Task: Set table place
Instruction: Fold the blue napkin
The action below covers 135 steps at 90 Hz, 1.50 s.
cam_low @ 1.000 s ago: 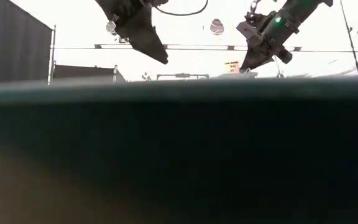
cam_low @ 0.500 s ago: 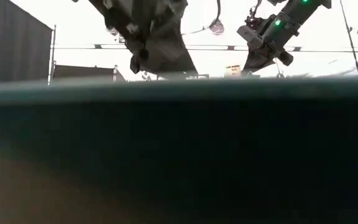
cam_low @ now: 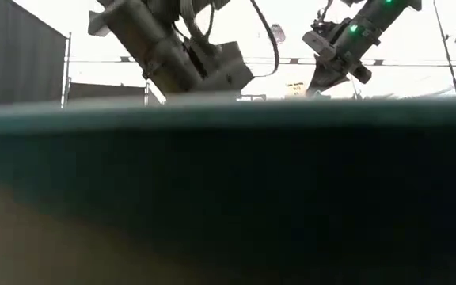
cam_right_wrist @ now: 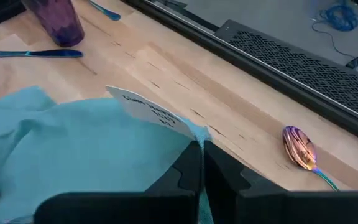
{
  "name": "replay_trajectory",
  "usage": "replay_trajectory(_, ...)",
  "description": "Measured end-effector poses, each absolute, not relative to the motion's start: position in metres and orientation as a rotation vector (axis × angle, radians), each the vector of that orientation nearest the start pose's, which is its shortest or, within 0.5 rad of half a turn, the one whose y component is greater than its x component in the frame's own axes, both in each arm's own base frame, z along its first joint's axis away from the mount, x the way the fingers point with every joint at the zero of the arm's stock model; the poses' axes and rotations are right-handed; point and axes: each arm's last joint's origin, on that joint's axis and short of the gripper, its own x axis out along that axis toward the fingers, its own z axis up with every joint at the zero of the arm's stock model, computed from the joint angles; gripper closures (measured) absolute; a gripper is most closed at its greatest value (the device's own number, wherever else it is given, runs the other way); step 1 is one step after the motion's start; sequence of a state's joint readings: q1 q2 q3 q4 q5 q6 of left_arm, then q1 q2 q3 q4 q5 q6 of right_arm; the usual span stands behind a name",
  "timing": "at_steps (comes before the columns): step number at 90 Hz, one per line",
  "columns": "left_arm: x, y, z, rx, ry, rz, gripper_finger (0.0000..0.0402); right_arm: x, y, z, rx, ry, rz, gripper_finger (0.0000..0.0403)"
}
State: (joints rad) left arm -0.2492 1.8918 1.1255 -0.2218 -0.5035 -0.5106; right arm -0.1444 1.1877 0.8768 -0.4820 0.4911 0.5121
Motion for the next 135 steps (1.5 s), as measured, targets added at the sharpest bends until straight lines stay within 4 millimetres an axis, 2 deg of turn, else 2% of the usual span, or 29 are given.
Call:
replay_trajectory(10, 0.365, -0.072, 0.143, -0.093, 0.848, 0.491, 0.0235, 0.234, -0.048, 0.264, 0.33, 0.618, -0.786, 0.0403)
replay_trajectory(29, 0.364, -0.066, 0.142, -0.038, 0.85, 0.548, 0.0244, 0.234, -0.048, 0.264, 0.33, 0.618, -0.787, 0.0403)
replay_trajectory(36, 0.364, -0.066, 0.142, -0.026, 0.852, 0.544, 0.0277, 0.234, -0.048, 0.264, 0.329, 0.619, -0.787, 0.0403)
replay_trajectory(47, 0.364, -0.066, 0.142, 0.015, 0.867, 0.525, 0.0374, 0.234, -0.048, 0.264, 0.329, 0.619, -0.787, 0.0403)
replay_trajectory(55, 0.363, -0.067, 0.147, 0.048, 0.857, 0.516, 0.0393, 0.234, -0.048, 0.264, 0.329, 0.619, -0.787, 0.0403)
replay_trajectory(65, 0.362, -0.072, 0.169, 0.084, 0.804, 0.5, 0.04, 0.234, -0.048, 0.264, 0.328, 0.62, -0.788, 0.0403)
replay_trajectory(75, 0.358, -0.076, 0.203, 0.111, 0.741, 0.478, 0.0401, 0.234, -0.048, 0.264, 0.324, 0.622, -0.788, 0.0403)
replay_trajectory(87, 0.344, -0.073, 0.237, 0.123, 0.73, 0.47, 0.0401, 0.234, -0.048, 0.264, 0.308, 0.618, -0.791, 0.0403)
replay_trajectory(120, 0.286, -0.058, 0.297, 0.095, 0.744, 0.459, 0.0402, 0.245, -0.039, 0.275, 0.257, 0.507, -0.7, 0.0403)
replay_trajectory(135, 0.259, -0.049, 0.319, 0.093, 0.738, 0.468, 0.0401, 0.243, -0.043, 0.292, 0.206, 0.41, -0.675, 0.0403)
